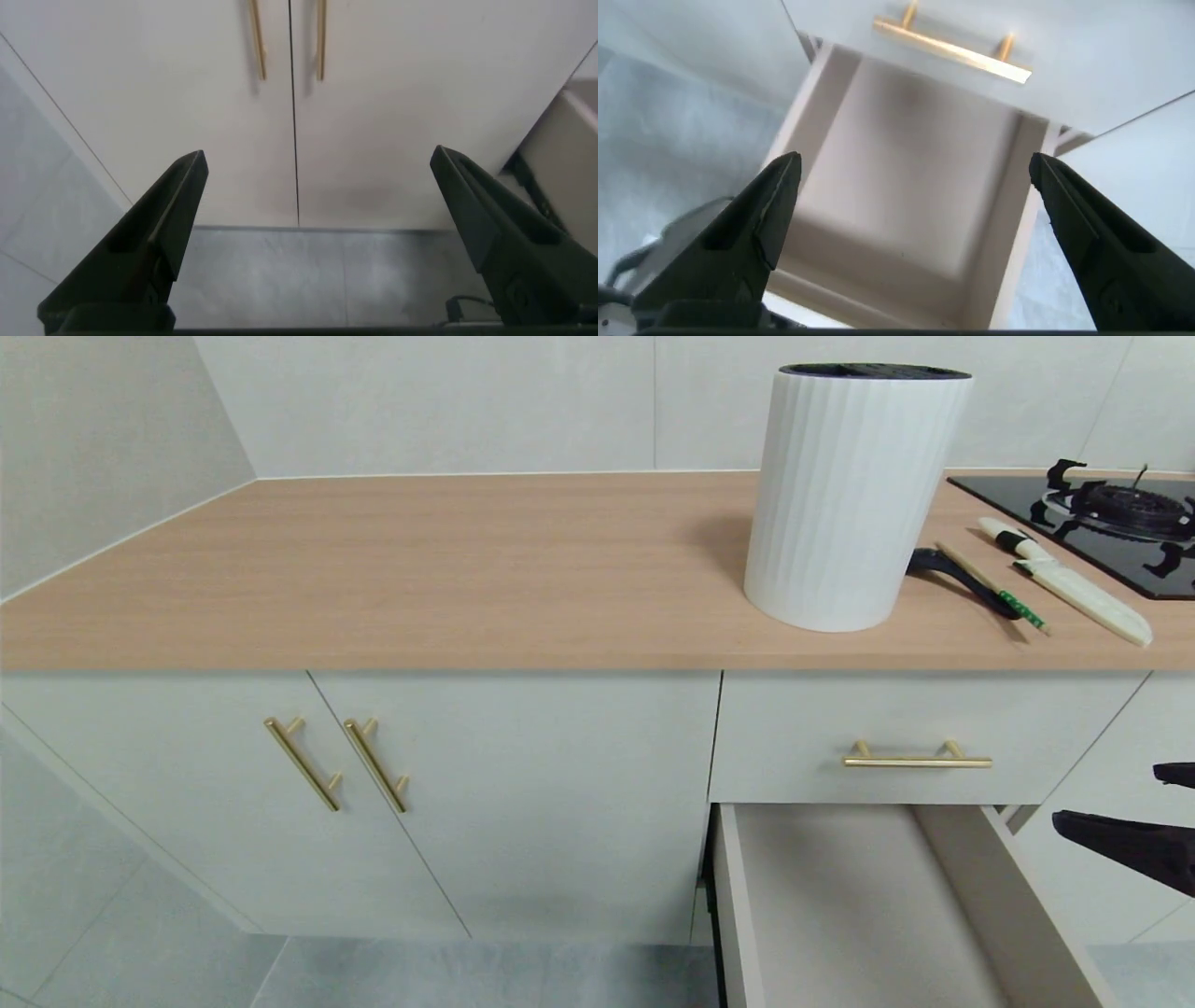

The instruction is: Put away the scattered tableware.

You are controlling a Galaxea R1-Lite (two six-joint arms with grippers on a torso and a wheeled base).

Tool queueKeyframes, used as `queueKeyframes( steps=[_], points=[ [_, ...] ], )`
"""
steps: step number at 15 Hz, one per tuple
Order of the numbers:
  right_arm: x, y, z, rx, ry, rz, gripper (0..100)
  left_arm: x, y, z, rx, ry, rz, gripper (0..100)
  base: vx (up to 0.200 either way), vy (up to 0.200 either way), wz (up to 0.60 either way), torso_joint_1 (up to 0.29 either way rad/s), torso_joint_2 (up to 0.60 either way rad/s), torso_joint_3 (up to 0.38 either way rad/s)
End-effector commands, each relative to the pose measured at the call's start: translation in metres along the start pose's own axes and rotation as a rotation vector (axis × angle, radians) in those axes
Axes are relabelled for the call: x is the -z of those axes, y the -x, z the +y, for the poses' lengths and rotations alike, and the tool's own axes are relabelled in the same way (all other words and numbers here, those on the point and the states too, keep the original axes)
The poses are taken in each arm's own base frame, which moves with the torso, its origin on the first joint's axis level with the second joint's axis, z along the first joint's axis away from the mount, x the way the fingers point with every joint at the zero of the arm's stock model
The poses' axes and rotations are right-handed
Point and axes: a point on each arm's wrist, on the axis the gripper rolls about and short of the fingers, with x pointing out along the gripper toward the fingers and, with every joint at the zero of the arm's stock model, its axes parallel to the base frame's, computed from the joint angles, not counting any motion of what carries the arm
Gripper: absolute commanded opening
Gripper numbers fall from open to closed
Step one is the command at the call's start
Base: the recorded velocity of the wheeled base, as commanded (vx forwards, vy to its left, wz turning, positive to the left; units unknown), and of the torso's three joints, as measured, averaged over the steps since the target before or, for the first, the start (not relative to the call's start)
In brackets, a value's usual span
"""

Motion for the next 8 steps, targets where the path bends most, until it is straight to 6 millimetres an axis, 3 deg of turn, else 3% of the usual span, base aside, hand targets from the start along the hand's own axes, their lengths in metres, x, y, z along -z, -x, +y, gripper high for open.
queueKeyframes(
  steps=[1, 3, 6, 8],
  points=[
    [0.001, 0.000, 0.000, 0.001, -0.001, -0.004, 100, 0.000, 0.000, 0.000, 0.000, 0.000, 0.000, 100, 0.000, 0.000, 0.00, 0.100, -0.24, -0.144],
    [-0.008, 0.001, -0.004, 0.024, -0.022, -0.075, 100, 0.000, 0.000, 0.000, 0.000, 0.000, 0.000, 100, 0.000, 0.000, 0.00, 0.041, -0.10, -0.068],
    [-0.070, -0.010, -0.026, 0.141, -0.077, -0.206, 100, 0.000, 0.000, 0.000, 0.000, 0.000, 0.002, 100, 0.000, 0.000, 0.00, 0.000, 0.00, 0.000],
    [-0.091, -0.014, -0.029, 0.149, -0.110, -0.170, 100, 0.000, 0.000, 0.000, 0.000, 0.000, 0.002, 100, 0.000, 0.000, 0.00, 0.000, 0.00, 0.000]
  ],
)
